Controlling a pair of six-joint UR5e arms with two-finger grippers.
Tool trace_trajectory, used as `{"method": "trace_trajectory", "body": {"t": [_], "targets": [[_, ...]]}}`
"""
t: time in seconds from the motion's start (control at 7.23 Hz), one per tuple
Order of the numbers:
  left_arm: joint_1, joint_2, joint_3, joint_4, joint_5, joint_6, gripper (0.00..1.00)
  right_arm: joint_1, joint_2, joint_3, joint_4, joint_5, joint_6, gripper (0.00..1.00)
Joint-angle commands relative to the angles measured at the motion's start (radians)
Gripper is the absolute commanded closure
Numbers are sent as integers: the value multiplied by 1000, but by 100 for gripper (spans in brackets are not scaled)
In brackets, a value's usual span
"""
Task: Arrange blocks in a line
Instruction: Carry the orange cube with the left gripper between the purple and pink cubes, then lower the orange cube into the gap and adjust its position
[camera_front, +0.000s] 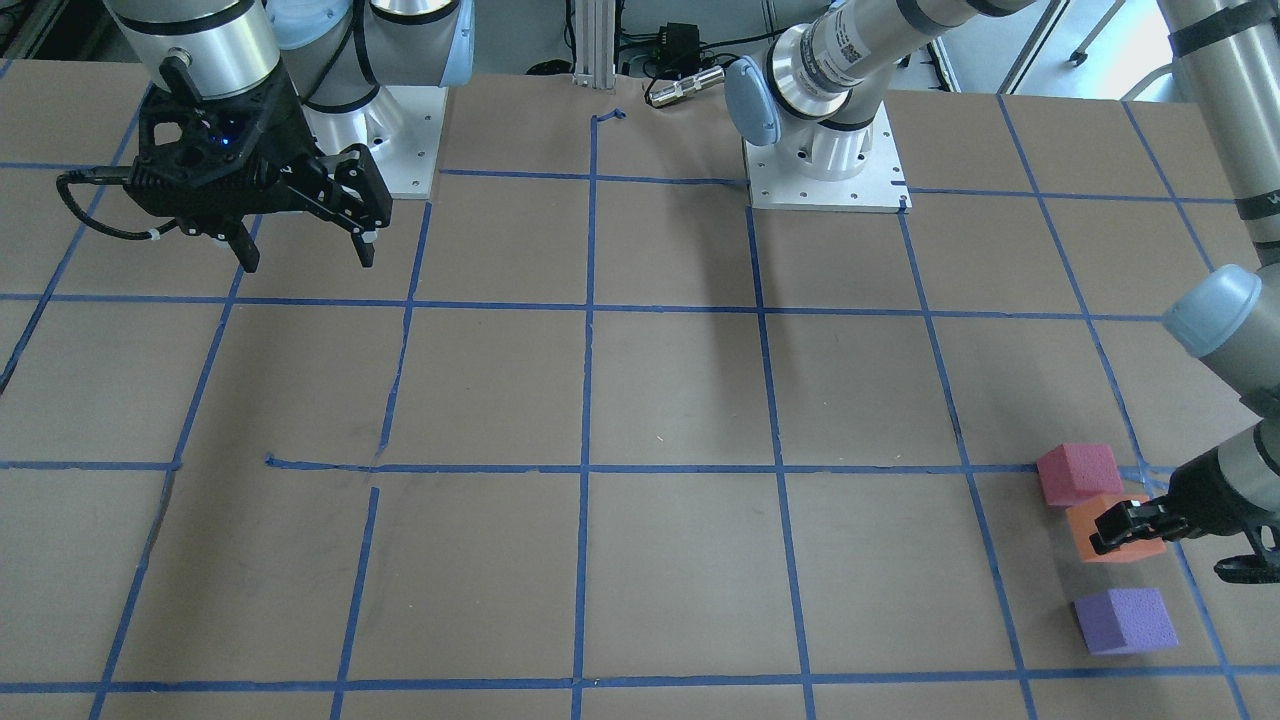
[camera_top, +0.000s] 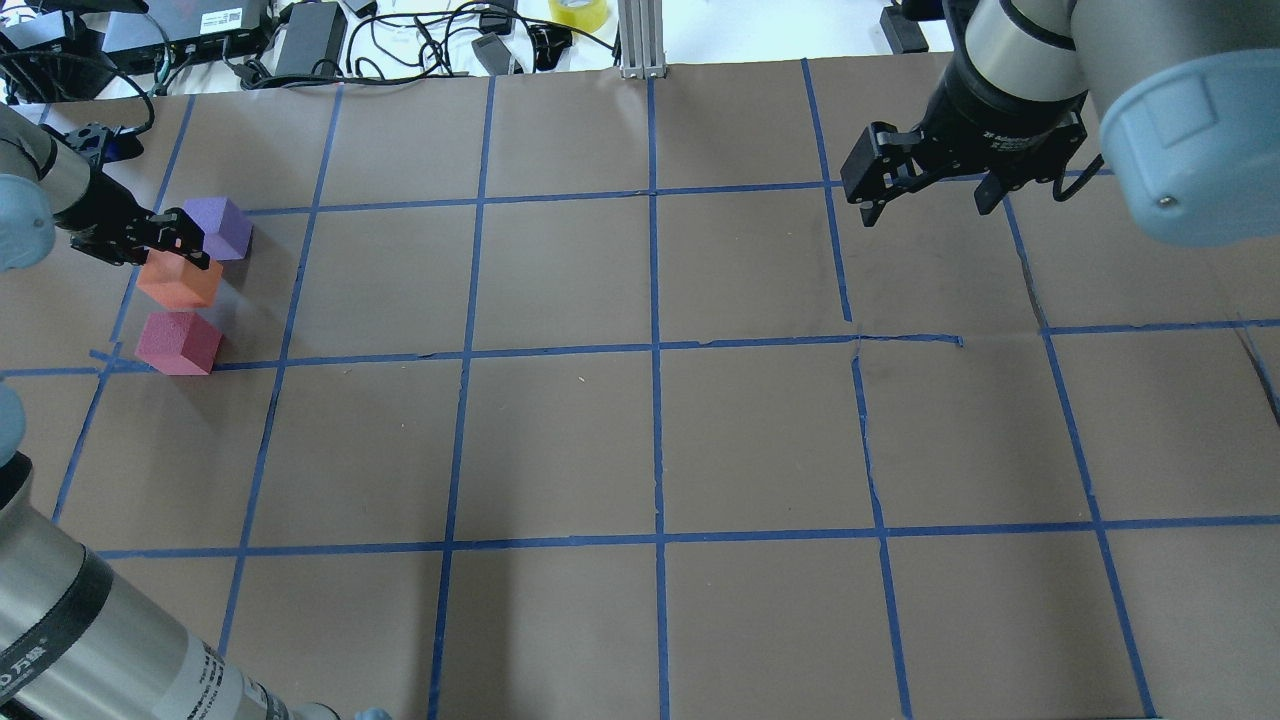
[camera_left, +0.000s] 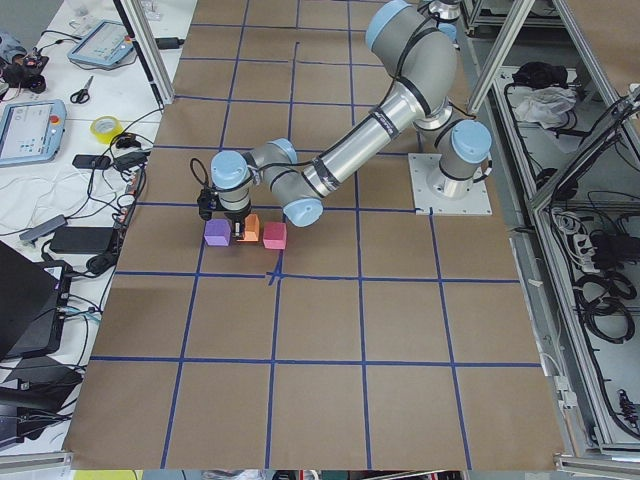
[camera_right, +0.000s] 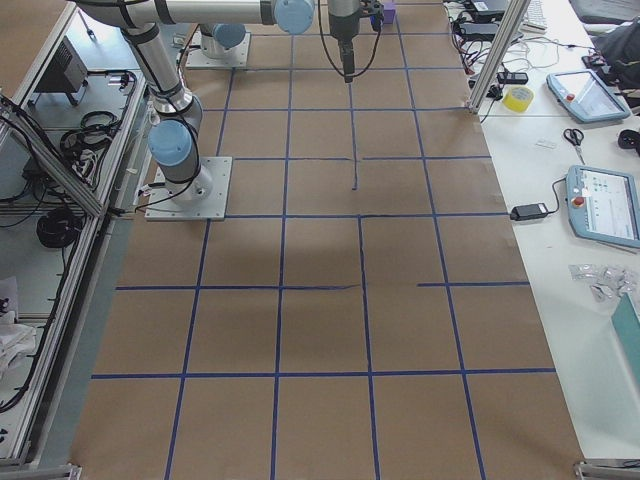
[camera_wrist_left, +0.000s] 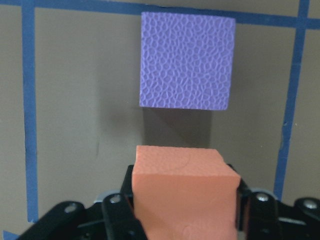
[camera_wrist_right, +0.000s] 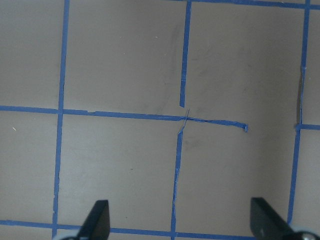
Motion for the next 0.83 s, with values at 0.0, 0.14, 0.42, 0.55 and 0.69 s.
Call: {"method": "trace_trajectory", "body": {"t": [0.0, 0.14, 0.42, 0.55, 0.69], "targets": [[0, -11, -13, 8, 2, 10, 81, 0, 0, 0, 0, -1, 0, 0], [0, -15, -16, 10, 2, 13, 81, 0, 0, 0, 0, 0, 0, 0], [0, -20, -15, 24, 3, 15, 80, 0, 0, 0, 0, 0, -2, 0], [2, -23, -13, 25, 3, 15, 80, 0, 0, 0, -2, 0, -2, 0], [2, -24, -15, 48, 5, 18, 79, 0, 0, 0, 0, 0, -2, 0]]}}
